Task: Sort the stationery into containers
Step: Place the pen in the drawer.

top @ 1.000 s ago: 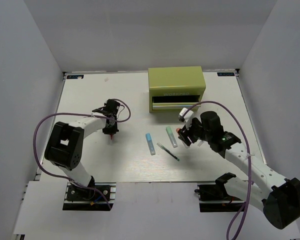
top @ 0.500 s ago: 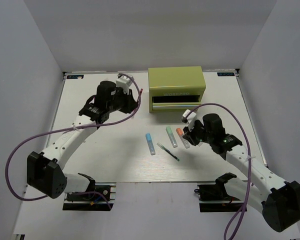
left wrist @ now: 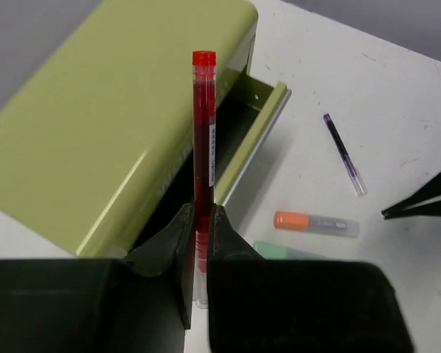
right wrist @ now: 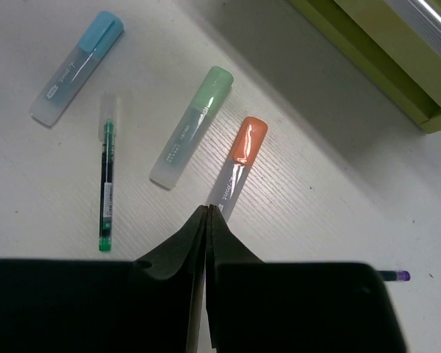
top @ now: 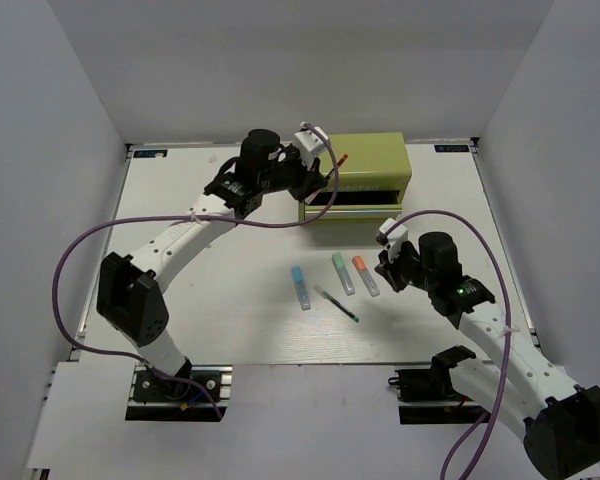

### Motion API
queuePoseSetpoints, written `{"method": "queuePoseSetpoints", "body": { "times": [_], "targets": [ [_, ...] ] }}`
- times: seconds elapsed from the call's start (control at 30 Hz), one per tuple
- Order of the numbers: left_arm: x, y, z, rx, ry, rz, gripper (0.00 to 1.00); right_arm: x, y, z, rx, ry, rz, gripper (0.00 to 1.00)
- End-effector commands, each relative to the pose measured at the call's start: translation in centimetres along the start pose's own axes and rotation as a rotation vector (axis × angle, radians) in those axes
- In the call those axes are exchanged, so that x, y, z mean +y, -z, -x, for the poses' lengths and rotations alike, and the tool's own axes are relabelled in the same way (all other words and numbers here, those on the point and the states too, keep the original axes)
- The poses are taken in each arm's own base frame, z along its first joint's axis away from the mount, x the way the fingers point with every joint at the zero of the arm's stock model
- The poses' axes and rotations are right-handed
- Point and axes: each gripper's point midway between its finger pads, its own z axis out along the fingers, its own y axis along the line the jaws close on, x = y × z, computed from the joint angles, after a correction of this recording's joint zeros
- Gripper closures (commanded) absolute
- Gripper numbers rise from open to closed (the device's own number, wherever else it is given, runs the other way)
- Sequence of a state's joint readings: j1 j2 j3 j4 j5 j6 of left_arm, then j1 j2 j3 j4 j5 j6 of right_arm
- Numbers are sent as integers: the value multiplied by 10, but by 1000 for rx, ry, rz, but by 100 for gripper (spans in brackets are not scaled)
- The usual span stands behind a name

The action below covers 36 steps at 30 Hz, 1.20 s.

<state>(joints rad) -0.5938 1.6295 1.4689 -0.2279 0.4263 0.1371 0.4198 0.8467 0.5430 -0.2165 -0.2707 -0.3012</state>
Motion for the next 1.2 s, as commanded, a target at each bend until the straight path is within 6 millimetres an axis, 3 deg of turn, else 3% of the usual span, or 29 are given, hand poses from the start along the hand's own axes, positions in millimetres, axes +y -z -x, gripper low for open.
{"method": "queuePoseSetpoints", "body": {
  "times": [0.0,0.13,0.3,0.43,0.73,0.93,1.13,1.17],
  "targets": [
    [1,-8,37,-72,-149,6,100,-3,3,5,-36,-14,-18,94],
    [-5,-34,27,-49,-214,-8,100,-4,4,3,-37,-11,-17,91],
    [3,-57,9,4,-281,56,100,-7,5,3,-42,-5,-34,90],
    [7,-60,14,-1,-356,124,100,-8,5,0,-40,-5,-35,90],
    [17,-76,-11,76,-421,203,99,-8,4,-1,-48,-4,-36,83],
    [13,-80,-18,93,-435,213,90,-8,5,-3,-48,0,-39,80],
    [17,-85,-22,102,-438,248,70,-9,6,-2,-52,0,-41,77],
    [17,-85,-22,102,-438,248,58,-9,6,-3,-48,1,-41,76]
  ]
}}
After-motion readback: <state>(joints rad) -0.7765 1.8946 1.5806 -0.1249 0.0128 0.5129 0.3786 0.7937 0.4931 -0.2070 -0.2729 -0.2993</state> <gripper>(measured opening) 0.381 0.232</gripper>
